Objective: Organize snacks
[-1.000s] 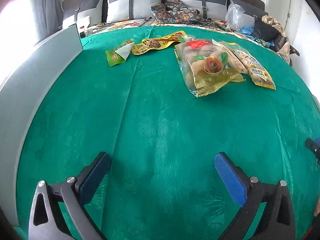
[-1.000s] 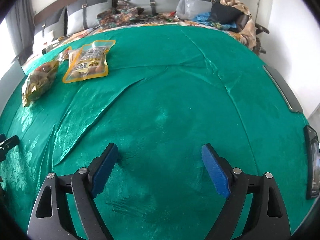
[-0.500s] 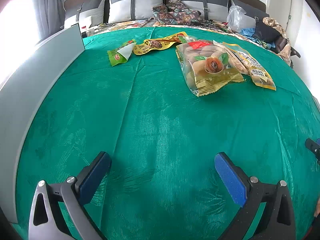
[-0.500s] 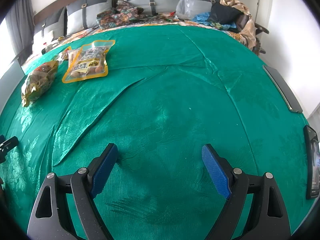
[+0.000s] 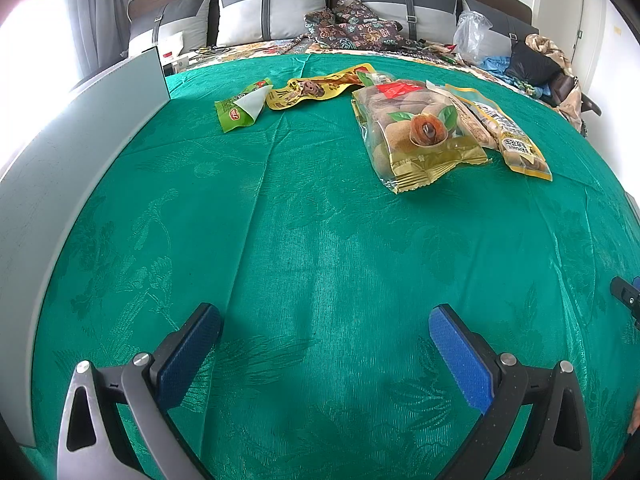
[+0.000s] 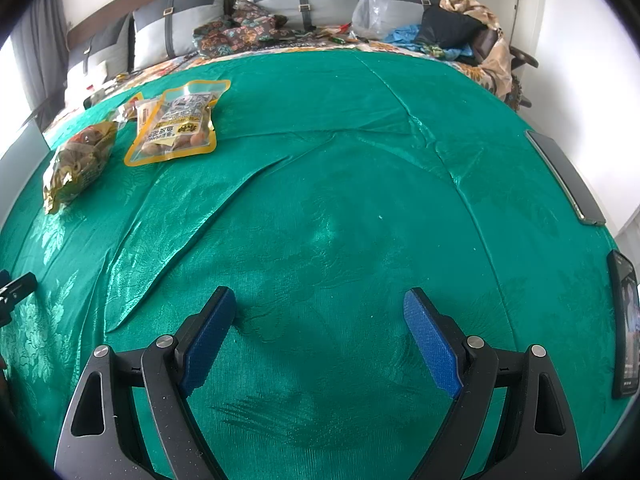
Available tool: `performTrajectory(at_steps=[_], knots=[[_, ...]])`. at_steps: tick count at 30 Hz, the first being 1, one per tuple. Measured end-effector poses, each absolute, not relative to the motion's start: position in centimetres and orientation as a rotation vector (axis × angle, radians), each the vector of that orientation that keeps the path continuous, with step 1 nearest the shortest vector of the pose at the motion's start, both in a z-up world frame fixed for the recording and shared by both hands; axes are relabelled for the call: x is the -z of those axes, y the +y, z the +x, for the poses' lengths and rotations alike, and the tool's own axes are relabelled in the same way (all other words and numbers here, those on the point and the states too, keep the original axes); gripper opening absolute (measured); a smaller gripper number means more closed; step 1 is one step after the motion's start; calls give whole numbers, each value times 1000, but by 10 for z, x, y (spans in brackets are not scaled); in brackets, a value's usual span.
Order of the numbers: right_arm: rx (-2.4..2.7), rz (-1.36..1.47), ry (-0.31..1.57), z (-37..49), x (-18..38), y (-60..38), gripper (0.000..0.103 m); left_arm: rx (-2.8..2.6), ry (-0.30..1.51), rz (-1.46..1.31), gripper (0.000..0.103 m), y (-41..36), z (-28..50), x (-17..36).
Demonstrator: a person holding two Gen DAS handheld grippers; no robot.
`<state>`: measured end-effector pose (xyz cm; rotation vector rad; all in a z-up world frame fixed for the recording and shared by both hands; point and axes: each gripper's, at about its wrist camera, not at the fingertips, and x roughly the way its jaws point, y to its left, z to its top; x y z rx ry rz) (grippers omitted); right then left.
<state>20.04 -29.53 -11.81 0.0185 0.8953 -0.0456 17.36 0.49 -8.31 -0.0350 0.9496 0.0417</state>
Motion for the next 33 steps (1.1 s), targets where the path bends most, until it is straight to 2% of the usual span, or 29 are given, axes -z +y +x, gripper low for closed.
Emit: performTrajectory(at_steps=[29, 31, 33], knots=[[46, 19, 897, 200, 119, -294, 90, -15, 987, -23, 103, 5, 177, 82], [46, 20, 897, 200, 119, -294, 90, 54, 1049, -80, 101, 8, 188, 72], [46, 19, 897, 200, 119, -293, 90, 120, 1013, -222, 102, 16, 206, 47]])
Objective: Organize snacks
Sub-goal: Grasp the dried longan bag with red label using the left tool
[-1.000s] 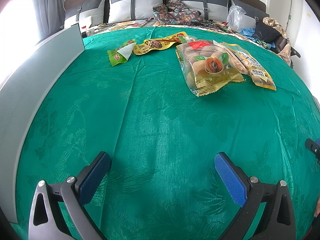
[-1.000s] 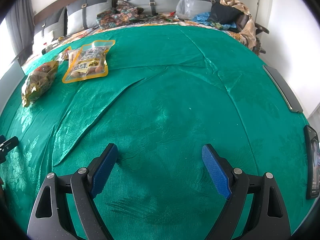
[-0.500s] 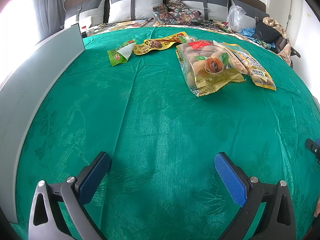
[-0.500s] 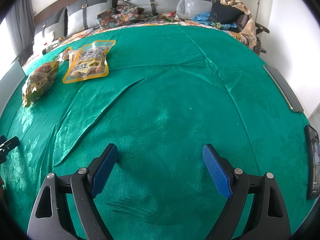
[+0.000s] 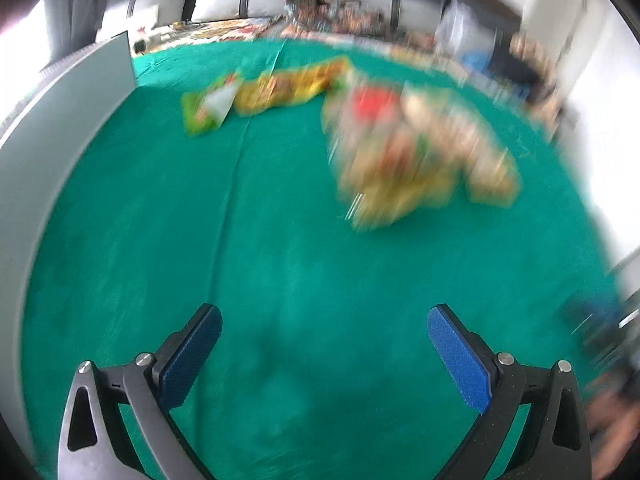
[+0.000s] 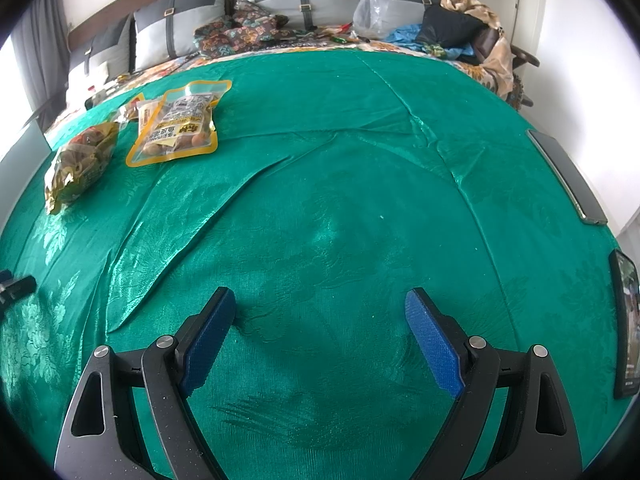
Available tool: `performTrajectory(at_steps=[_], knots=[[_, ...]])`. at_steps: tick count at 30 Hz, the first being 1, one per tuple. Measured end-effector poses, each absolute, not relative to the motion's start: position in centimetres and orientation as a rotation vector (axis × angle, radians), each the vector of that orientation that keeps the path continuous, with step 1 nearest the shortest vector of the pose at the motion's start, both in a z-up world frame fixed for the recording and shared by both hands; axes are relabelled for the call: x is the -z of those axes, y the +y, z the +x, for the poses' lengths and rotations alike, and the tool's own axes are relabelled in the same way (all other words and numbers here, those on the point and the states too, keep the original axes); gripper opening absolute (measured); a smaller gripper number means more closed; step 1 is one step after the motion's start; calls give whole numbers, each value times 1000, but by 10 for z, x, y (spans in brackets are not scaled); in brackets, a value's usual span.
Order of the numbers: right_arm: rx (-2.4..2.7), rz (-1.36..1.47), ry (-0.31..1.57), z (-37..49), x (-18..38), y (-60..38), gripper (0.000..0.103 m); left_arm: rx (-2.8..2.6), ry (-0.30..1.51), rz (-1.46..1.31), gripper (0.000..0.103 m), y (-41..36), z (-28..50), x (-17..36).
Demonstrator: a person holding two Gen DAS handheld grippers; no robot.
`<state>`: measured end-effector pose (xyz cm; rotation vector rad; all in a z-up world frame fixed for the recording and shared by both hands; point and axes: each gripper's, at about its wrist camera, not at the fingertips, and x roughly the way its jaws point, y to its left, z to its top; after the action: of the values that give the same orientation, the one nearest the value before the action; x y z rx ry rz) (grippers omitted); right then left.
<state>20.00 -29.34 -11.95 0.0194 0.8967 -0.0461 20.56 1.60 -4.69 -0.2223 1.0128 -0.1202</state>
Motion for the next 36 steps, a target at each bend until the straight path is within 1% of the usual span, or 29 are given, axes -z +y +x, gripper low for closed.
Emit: performTrajectory(at_steps=[2, 4, 8, 11, 12, 13, 14, 16, 19, 22, 27, 29, 30, 31, 32, 33, 34, 35, 36], knots=[[46, 20, 897, 200, 120, -293, 90, 144, 968, -317, 102, 20, 234, 19], [46, 19, 897, 200, 119, -293, 90, 165, 984, -340, 102, 14, 274, 3], [47, 19, 897, 200, 120, -293, 90, 171, 1162, -278, 102, -13, 339, 24], [47, 19, 897, 200, 119, -293, 90, 77, 1237, -188, 101, -26, 359, 50], [47, 19, 897, 200, 120, -293, 90, 39, 1252, -150, 95, -29, 361, 57], [47, 19, 898, 200, 120, -293, 90, 32, 1245, -138, 78, -29, 360, 60], [47, 19, 898, 200, 120, -293, 90, 45, 1224, -151, 67, -29, 354, 59], [48, 19, 898, 200, 120, -292, 90, 21, 1201, -128, 61, -26, 341, 55], [48, 19, 898, 200, 120, -292, 90, 78, 1174, -58, 61, -14, 301, 45], [48, 19, 898, 200, 119, -292, 90, 103, 1162, 29, 61, 5, 251, 39], [49, 19, 898, 200, 120, -292, 90, 101, 1125, 20, 64, 42, 193, 43], [48, 19, 898, 200, 119, -292, 90, 70, 1095, 35, 74, 43, 183, 51], [48, 19, 898, 200, 120, -292, 90, 47, 1078, 39, 82, 45, 182, 57], [49, 19, 898, 200, 120, -292, 90, 31, 1062, 38, 86, 49, 184, 62], [48, 19, 898, 200, 119, -292, 90, 7, 1050, 38, 87, 51, 186, 70], [49, 19, 899, 200, 120, -292, 90, -10, 1050, 33, 92, 52, 190, 77], [49, 19, 899, 201, 119, -292, 90, -25, 1009, -3, 100, 57, 188, 80], [49, 19, 899, 201, 119, -292, 90, -37, 998, -15, 103, 60, 188, 83], [50, 19, 899, 201, 120, -292, 90, -40, 962, -34, 103, 62, 187, 85]])
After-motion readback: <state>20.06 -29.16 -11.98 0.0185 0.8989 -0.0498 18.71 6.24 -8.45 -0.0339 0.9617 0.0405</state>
